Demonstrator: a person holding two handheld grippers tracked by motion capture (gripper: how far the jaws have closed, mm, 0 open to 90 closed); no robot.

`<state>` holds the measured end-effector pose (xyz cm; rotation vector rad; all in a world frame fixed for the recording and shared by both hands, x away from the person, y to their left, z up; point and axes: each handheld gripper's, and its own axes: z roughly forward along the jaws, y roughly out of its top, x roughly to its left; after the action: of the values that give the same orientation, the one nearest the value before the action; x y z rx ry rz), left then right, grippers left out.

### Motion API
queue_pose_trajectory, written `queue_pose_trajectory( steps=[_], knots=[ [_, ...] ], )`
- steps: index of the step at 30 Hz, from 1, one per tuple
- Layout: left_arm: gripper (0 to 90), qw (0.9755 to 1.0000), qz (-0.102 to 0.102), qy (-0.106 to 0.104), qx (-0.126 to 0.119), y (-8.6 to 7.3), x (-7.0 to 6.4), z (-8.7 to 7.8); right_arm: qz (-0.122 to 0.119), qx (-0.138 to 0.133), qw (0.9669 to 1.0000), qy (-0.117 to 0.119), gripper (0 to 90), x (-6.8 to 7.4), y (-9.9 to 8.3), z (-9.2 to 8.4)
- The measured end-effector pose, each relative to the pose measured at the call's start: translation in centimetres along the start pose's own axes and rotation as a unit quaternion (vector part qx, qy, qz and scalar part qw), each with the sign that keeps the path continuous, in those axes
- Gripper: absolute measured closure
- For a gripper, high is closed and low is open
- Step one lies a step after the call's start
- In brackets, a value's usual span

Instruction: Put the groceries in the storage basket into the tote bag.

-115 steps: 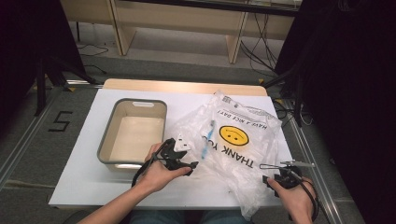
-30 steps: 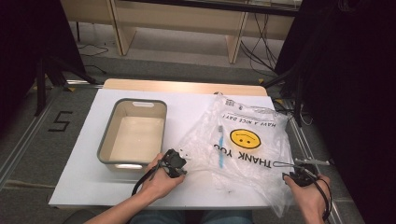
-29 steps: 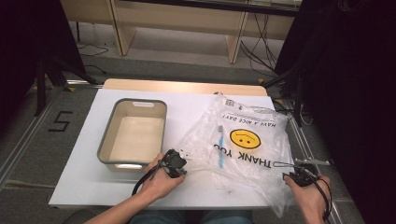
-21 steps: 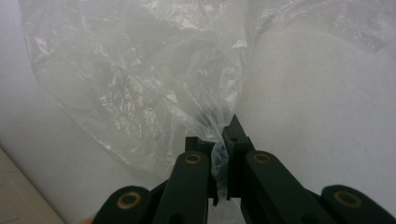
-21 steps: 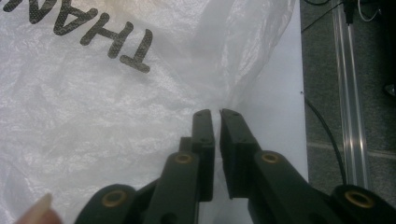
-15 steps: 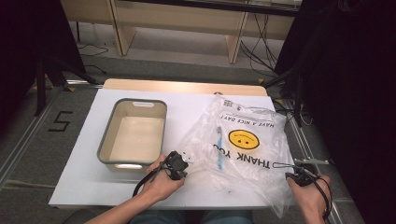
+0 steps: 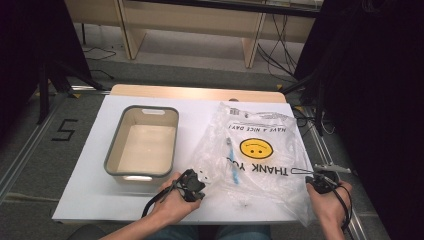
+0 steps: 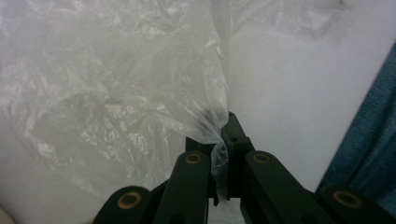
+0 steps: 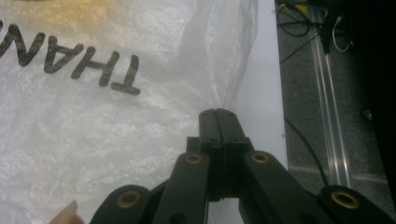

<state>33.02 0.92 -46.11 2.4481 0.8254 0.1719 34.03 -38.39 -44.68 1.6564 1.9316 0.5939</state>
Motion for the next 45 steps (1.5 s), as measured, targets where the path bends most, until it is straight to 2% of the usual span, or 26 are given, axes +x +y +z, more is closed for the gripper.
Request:
queue_pose_trajectory(
  steps=[6,13,18,20,24,28,31,33,37,40,45],
  knots=[
    [89.0,0.9999,0.014,-0.005,0.002,0.1,-0.9,0.3,-0.006,-0.029,0.9995,-0.004,90.0,0.4,1.0,0.7],
    [88.9,1.0000,0.001,0.004,-0.002,0.2,0.0,0.4,-0.012,-0.043,0.9990,0.001,90.0,0.9,2.2,1.8],
    [88.4,0.9999,-0.002,0.005,-0.011,0.2,0.1,0.4,-0.017,-0.055,0.9983,-0.003,90.0,1.0,2.3,1.4],
    [86.4,0.9999,0.000,0.004,-0.015,0.2,0.1,0.3,-0.022,-0.059,0.9980,-0.003,86.8,1.0,2.3,1.0],
    [73.8,0.9991,0.006,0.015,-0.040,0.1,0.2,-0.2,-0.028,-0.073,0.9969,0.004,77.6,1.2,1.8,-0.1],
    [52.7,0.9960,0.022,0.035,-0.080,-0.1,0.4,-0.9,-0.042,-0.093,0.9942,0.035,65.7,1.4,1.1,-1.2],
    [39.7,0.9943,0.034,0.051,-0.087,-0.4,0.6,-1.1,-0.050,-0.103,0.9916,0.061,57.1,1.6,0.6,-1.6],
    [34.4,0.9936,0.035,0.055,-0.093,-0.5,0.6,-1.3,-0.056,-0.105,0.9902,0.073,52.6,2.0,0.3,-1.7],
    [28.0,0.9929,0.033,0.051,-0.103,-0.9,0.6,-1.6,-0.066,-0.107,0.9885,0.084,46.5,2.2,-0.3,-2.0],
    [26.0,0.9925,0.038,0.044,-0.107,-1.2,0.4,-2.0,-0.070,-0.112,0.9873,0.089,43.1,2.2,-0.7,-2.3],
    [23.8,0.9925,0.032,0.037,-0.112,-1.6,0.4,-2.4,-0.073,-0.111,0.9860,0.101,40.0,2.5,-1.6,-2.3]
  ],
)
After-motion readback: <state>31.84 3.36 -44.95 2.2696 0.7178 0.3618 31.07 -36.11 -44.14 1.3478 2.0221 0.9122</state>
